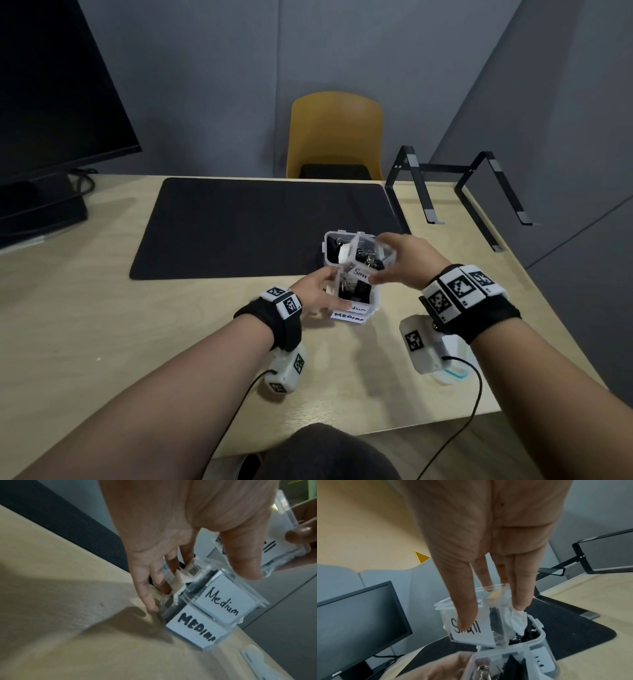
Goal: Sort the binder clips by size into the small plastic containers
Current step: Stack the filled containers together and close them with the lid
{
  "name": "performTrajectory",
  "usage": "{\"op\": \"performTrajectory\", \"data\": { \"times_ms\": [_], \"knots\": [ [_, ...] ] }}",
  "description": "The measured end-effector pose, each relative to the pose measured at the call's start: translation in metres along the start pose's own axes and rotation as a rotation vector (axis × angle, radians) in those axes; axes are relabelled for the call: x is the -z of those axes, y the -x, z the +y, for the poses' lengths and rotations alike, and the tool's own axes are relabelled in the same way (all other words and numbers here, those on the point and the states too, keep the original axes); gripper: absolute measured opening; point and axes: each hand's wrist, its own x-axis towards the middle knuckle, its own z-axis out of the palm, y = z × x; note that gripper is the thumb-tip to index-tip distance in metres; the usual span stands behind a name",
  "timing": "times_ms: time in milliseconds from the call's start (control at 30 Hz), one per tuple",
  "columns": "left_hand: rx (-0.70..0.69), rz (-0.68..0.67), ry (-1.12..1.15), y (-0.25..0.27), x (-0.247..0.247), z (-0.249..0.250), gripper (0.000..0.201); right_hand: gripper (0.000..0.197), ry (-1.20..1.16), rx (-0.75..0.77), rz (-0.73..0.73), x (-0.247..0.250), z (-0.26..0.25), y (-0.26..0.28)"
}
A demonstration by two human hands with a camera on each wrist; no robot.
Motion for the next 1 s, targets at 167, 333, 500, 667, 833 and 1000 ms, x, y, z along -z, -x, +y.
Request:
{"op": "performTrajectory", "data": {
  "times_ms": [167,333,500,667,833,1000],
  "knots": [
    [0.064,0.053,0.002,-0.003,-0.004,0.013,0.061,0.080,-0.005,-0.013,0.023,0.005,0.003,-0.001],
    [0.017,0.161,-0.169,-0.009,-0.014,0.021,0.061,0.081,-0.007,-0.038,0.027,0.003,0.007,-0.001],
    [0.031,0.193,-0.201,-0.018,-0.023,0.019,0.052,0.082,-0.019,-0.050,0.030,0.004,0.010,-0.003],
    [0.016,0.204,-0.163,-0.020,-0.024,0.017,0.050,0.082,-0.024,-0.055,0.018,0.004,0.011,-0.004],
    [-0.014,0.189,-0.097,-0.016,-0.021,0.011,0.059,0.082,0.001,-0.042,-0.007,0.000,0.008,-0.005],
    [-0.058,0.077,0.044,-0.005,-0.013,-0.004,0.076,0.082,0.025,-0.027,-0.040,-0.006,0.004,-0.004]
  ]
}}
